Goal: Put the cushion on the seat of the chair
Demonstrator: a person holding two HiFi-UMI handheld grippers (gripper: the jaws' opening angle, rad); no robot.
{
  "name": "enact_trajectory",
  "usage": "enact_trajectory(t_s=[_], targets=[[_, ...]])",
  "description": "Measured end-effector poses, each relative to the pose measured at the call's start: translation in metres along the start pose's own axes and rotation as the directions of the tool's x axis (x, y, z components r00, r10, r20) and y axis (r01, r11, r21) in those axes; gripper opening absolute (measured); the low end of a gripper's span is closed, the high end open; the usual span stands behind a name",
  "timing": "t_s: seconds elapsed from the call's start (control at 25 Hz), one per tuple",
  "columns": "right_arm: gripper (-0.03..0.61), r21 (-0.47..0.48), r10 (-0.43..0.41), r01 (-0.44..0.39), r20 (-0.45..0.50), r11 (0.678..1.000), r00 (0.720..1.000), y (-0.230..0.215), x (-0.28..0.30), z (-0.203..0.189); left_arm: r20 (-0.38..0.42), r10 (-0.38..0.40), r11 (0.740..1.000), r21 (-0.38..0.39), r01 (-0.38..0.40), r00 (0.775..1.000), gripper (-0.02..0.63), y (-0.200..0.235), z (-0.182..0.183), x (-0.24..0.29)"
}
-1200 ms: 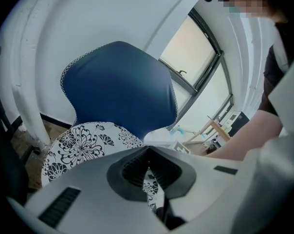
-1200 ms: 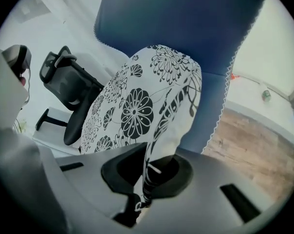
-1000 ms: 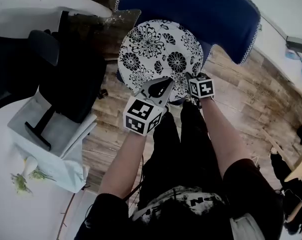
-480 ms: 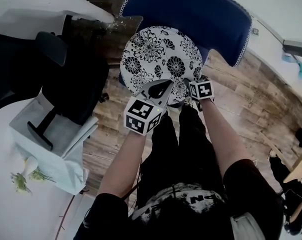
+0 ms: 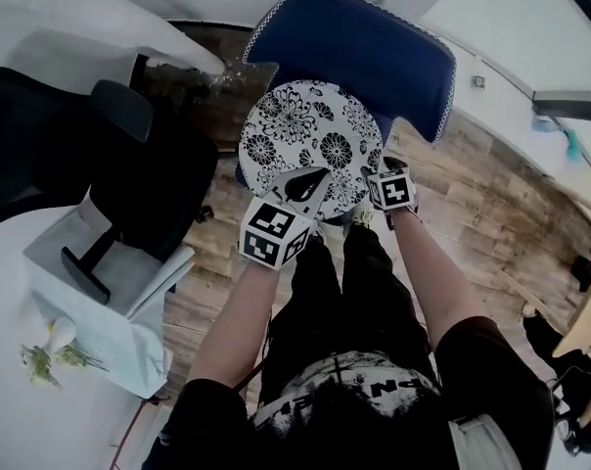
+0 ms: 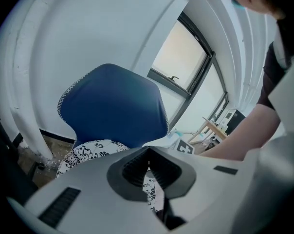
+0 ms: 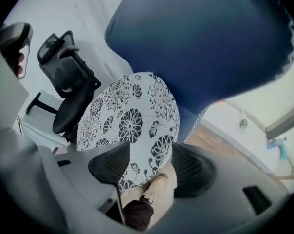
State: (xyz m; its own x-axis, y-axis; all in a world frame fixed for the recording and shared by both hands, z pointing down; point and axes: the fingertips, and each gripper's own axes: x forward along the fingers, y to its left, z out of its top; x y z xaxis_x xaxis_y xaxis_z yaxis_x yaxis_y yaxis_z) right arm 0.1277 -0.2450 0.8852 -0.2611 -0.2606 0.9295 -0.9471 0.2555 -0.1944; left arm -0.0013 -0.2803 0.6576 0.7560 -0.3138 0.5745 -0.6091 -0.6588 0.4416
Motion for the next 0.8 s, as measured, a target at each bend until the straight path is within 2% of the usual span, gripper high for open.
enact_trajectory(t_s=[0.08,0.24,0.4,0.56,0.68,0.8], targets=[[0.255,-0.037,-0.017,0.018,0.040,0.999,0.999,0.002,-0.016,0.016,0.009,0.009,1.000,0.002,-0.009,1.000,0.015,0.000,0.006,-0.008],[0.250,-0.071,0.011,-0.002,0.126,0.998,0.992,0.022,-0.050,0.052,0.042,0.033,0.999,0.007,-0.033,0.999,0.015,0.004,0.025,-0.030],[0.148,-0.089,0.075,-0.055,0.239,0.994,0.968,0.050,-0.092,0.091,0.085,0.044,0.998,0.033,-0.047,0.995,0.015,0.004,0.051,-0.052],[0.041,-0.135,0.205,-0.165,0.375,0.977,0.904,0.091,-0.145,0.136,0.118,0.042,0.995,0.080,-0.051,0.992,0.015,0.001,0.078,-0.075],[0.026,-0.168,0.259,-0.203,0.462,0.965,0.848,0.114,-0.188,0.168,0.141,0.033,0.992,0.112,-0.049,0.989,0.015,-0.002,0.095,-0.094],[0.018,-0.221,0.289,-0.200,0.515,0.954,0.807,0.136,-0.226,0.191,0.186,0.023,0.994,0.101,-0.042,0.982,0.015,-0.004,0.109,-0.112]])
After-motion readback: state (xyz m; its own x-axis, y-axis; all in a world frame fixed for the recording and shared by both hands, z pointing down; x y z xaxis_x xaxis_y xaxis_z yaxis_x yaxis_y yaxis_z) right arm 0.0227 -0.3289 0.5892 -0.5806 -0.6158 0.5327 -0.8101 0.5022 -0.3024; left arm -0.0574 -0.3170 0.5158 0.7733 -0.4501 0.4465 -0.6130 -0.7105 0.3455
